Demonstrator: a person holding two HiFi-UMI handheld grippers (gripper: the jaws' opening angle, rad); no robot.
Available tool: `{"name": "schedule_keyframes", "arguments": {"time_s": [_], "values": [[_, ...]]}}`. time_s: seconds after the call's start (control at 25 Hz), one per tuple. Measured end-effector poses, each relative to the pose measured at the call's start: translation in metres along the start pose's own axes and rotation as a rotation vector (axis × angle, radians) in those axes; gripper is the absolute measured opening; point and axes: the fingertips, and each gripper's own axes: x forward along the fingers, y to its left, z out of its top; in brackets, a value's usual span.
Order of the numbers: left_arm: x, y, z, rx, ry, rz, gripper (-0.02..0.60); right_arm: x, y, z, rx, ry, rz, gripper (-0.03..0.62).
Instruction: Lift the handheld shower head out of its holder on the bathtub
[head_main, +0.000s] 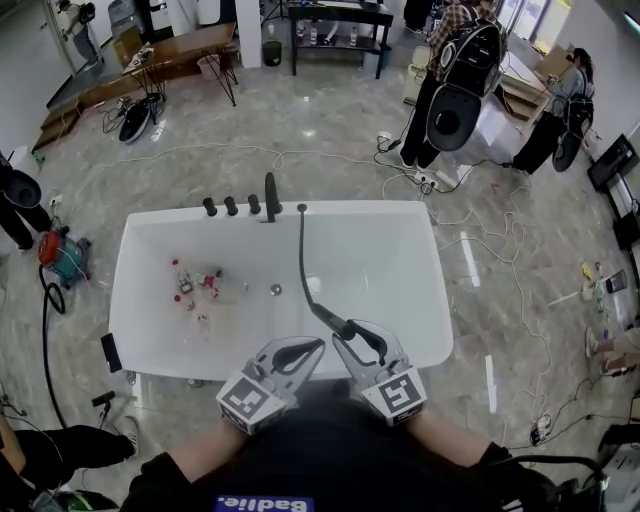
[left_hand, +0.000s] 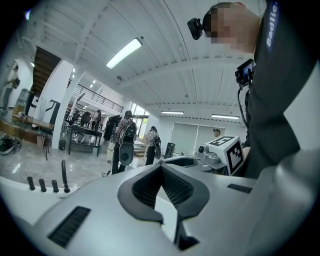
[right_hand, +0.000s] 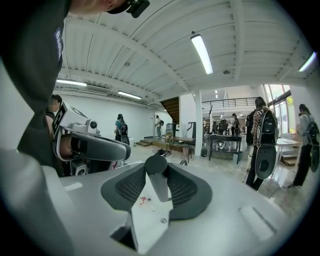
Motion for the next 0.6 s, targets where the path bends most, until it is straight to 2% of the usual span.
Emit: {"name": "schedule_keyframes", "arguments": {"time_s": [0.6], "values": [[0.0000, 0.0015, 0.0000, 0.005, -0.015, 0.012, 0.000, 0.0004, -0.0062, 0.0042, 0.006, -0.002, -0.008, 0.130]]}}
